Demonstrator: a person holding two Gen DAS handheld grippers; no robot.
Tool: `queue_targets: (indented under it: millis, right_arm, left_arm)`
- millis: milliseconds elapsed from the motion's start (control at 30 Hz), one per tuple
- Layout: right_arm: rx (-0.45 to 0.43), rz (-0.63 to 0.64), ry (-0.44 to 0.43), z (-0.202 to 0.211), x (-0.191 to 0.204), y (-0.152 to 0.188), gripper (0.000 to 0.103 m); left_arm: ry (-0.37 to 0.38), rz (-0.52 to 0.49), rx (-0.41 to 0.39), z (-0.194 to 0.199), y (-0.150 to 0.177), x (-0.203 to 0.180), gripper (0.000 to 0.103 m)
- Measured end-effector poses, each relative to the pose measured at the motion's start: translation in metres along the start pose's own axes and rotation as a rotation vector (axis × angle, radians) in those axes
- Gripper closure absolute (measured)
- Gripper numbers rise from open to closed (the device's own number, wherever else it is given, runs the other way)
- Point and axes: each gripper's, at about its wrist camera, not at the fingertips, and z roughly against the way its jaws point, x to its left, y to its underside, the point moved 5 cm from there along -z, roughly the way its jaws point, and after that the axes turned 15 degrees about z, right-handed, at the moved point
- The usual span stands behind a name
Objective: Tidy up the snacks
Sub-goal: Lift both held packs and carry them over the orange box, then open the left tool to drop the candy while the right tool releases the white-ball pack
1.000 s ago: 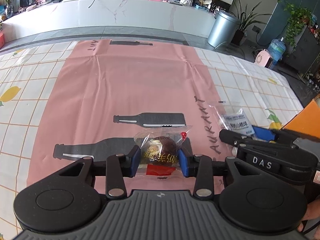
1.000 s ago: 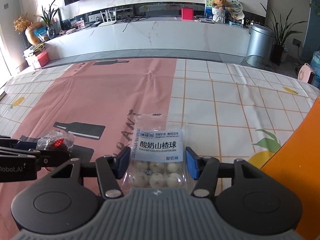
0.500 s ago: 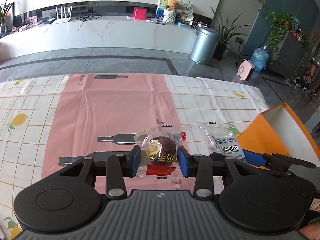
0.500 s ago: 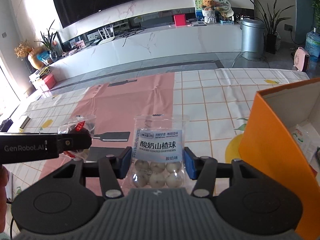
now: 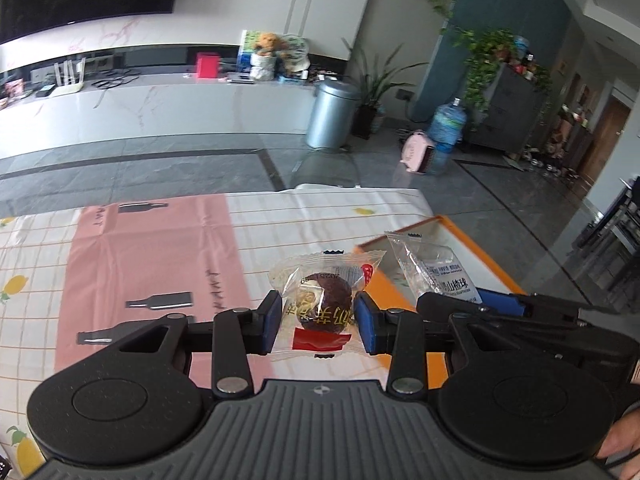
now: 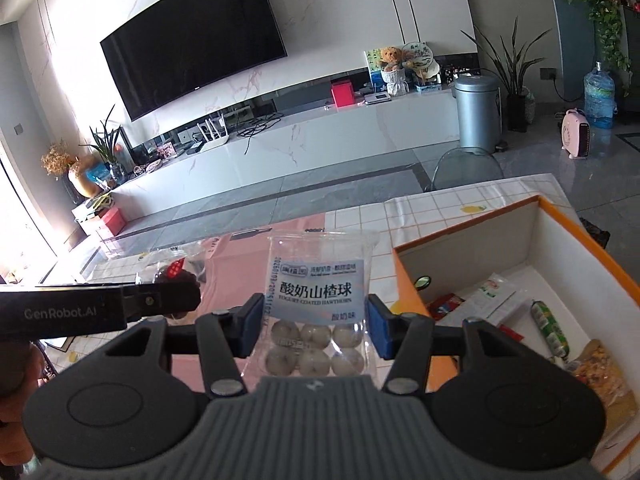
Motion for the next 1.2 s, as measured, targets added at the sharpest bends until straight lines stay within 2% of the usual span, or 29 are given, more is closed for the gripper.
queue_targets:
  millis: [267,500,633,900,1200]
  right_arm:
    - [0.043,0.048,0.073,0.067,-0.069,-0.004,0.051]
    - [0.144,0.122,0.115,0.076,-0.121,0.011,0.051]
    - [0.21,0.139,0.117,0.06,-0.15,0.022,0.051]
    - [0.394,0.184,0.07,-0.011,-0.184,0.054,0.051]
    - [0.494,0.24,0.046,-0.067,-0.195,0.07,0.051]
  left_arm:
    - [0.098,-0.123,0.079,-0.022,0.016,-0.074,0.059]
    - [0.115,-0.3,0.12,-0.059,0.031,-0.13,0.059]
    - [0.108,-0.364,0.179,-0.092,0.038,-0.149,0.059]
    - [0.079,-0.433,0.359,-0.175,0.061,-0.156,0.059]
    - [0.02,-0.492,0.435,-0.229,0.069,-0.153,0.059]
